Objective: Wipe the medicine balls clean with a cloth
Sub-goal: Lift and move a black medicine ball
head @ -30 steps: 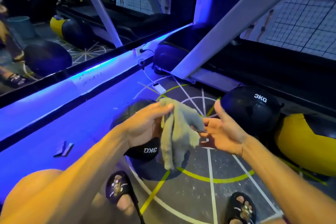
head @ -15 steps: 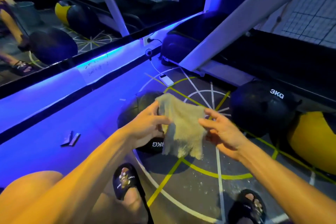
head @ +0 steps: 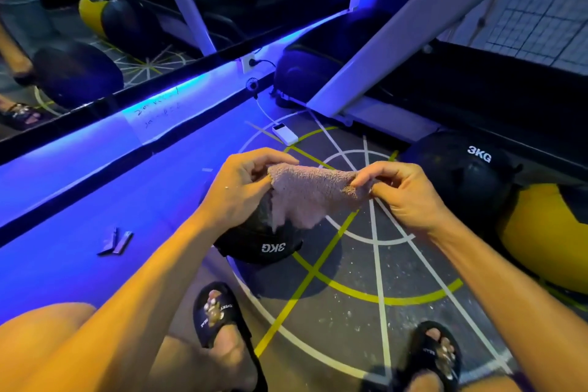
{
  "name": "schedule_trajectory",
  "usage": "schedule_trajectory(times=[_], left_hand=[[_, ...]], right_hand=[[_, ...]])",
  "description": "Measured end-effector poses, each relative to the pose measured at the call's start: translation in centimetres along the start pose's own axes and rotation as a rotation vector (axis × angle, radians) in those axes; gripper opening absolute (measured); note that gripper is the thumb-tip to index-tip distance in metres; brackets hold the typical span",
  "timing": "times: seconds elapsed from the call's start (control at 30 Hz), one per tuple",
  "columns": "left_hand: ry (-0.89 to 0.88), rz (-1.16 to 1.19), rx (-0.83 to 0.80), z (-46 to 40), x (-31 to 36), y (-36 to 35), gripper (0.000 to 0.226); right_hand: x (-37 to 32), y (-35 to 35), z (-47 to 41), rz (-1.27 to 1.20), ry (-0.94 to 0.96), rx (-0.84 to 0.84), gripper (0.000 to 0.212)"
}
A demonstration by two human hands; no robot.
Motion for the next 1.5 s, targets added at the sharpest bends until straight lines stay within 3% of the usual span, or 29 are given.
schedule_trajectory(times=[0.1,0.2,0.3,0.47,0.6,0.73,0.8,0.87,0.93,1.0,1.1,1.2,1.3,1.5], left_hand=[[0.014,0.018,-0.069,0.5,-0.1,0.0,0.017],[0.026,-0.008,-0.105,1.0,0.0,-0.4,0.021],[0.107,-0.091,-0.104,1.2,-0.6,-1.3,0.030],[0.309,-0.325,0.073,1.4,-1.3,-2.7,0.021],[0.318,-0.418,0.086,1.8,0.4,-5.0,0.017],[0.353,-0.361,-0.067,1.7,1.2,-7.3,0.009],[0.426,-0.095,-0.274,1.5,1.5,-7.8,0.019],[0.525,0.170,-0.511,1.3,1.3,-7.4,0.036],[0.619,0.230,-0.589,0.2,-0.5,-6.1,0.038],[0.675,0.127,-0.448,-2.0,-4.3,-4.3,0.029],[0.597,-0.495,-0.178,-6.1,-11.3,-0.7,0.030],[0.617,-0.889,-0.205,-8.6,-17.2,1.4,0.057],[0.661,-0.938,-0.298,-8.7,-21.0,1.3,0.074],[0.552,-0.954,-0.237,-6.3,-20.9,-1.2,0.076]], right_hand=[[-0.4,0.1,0.5,-0.033,-0.002,0.017,0.038],[1.2,-0.5,1.3,-0.177,-0.176,-0.032,0.037],[2.6,-1.5,1.9,-0.112,-0.297,-0.088,0.016],[2.8,-2.7,2.7,-0.109,-0.446,-0.043,0.023],[2.9,-4.4,3.2,-0.012,-0.495,-0.018,0.023],[1.5,-5.9,3.2,-0.182,-0.483,-0.050,0.031],[1.7,-5.8,3.3,-0.136,-0.440,-0.027,0.038],[2.4,-5.1,3.2,-0.072,-0.433,0.048,0.028],[3.5,-4.1,3.3,-0.064,-0.494,0.115,0.012],[4.2,-3.5,3.5,-0.131,-0.583,0.157,0.013],[5.3,-2.5,3.9,-0.177,-0.653,0.203,0.017],[6.1,-1.4,4.1,-0.184,-0.655,0.234,0.020],[6.3,-0.3,3.9,-0.195,-0.642,0.241,0.022],[6.7,1.1,4.5,-0.162,-0.641,0.228,0.022]])
Point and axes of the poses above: each hand's wrist, its own z-axis away from the middle knuckle, its own y-axis out of the back of the hand, x = y × z, the point moved 3 cm from there along -z, towards the middle knuckle, and after that the axes turned 6 degrees about y, right-handed, at the moved point
